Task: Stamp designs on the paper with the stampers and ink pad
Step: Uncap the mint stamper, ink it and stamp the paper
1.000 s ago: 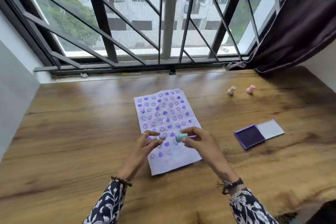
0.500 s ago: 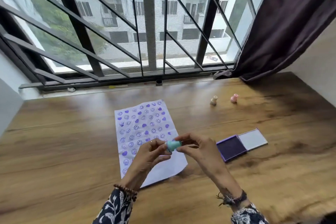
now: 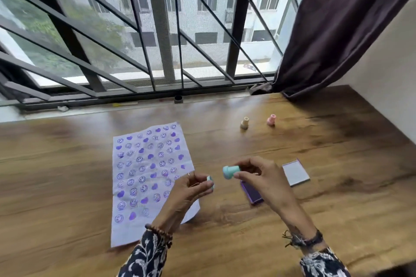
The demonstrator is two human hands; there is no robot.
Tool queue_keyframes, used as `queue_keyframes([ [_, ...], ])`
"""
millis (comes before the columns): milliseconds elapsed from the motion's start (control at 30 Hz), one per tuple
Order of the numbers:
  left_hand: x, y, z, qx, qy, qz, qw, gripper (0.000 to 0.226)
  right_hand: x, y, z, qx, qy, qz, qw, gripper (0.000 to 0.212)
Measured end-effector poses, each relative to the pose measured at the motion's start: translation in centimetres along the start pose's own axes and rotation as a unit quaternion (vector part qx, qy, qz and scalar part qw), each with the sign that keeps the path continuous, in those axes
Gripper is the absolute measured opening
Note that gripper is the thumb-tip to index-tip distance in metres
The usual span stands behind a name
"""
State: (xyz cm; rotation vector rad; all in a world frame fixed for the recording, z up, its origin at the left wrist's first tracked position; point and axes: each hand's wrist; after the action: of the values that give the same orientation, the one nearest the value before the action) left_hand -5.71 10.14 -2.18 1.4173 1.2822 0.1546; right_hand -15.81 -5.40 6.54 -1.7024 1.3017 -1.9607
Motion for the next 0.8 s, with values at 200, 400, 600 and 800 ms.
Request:
queue_keyframes([
  [200, -1.2, -2.6, 1.5, 0.011, -0.011, 0.194, 0.981, 0.021, 3.8, 1.8, 0.5, -0.007, 0.113, -0.219, 0.969, 0.014],
  [400, -3.5, -2.8, 2.5, -0.012, -0.03, 0.225, 0.974, 0.023, -0.4, 6.0, 0.9, -0.08, 0.067, -0.297, 0.949, 0.009],
  [600, -3.6, -2.0, 2.3, -0.027, -0.034, 0.211, 0.976, 0.016, -1.5, 7.8, 2.3, -0.109, 0.015, -0.304, 0.946, 0.005],
  [800, 1.0, 1.9, 0.3, -0.071, 0.036, 0.21, 0.975, 0.014, -0.6, 6.3, 2.5, -0.178, -0.02, -0.196, 0.964, 0.014],
])
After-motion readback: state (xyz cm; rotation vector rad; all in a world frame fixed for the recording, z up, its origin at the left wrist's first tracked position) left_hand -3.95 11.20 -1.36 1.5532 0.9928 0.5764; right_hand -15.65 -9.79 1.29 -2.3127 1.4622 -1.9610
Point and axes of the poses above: each hand's wrist, its own z-axis towards the middle knuckle, its own x-axis out of the back of the hand, y = z × x, and after that the axes turned 12 degrees about -z, right-handed
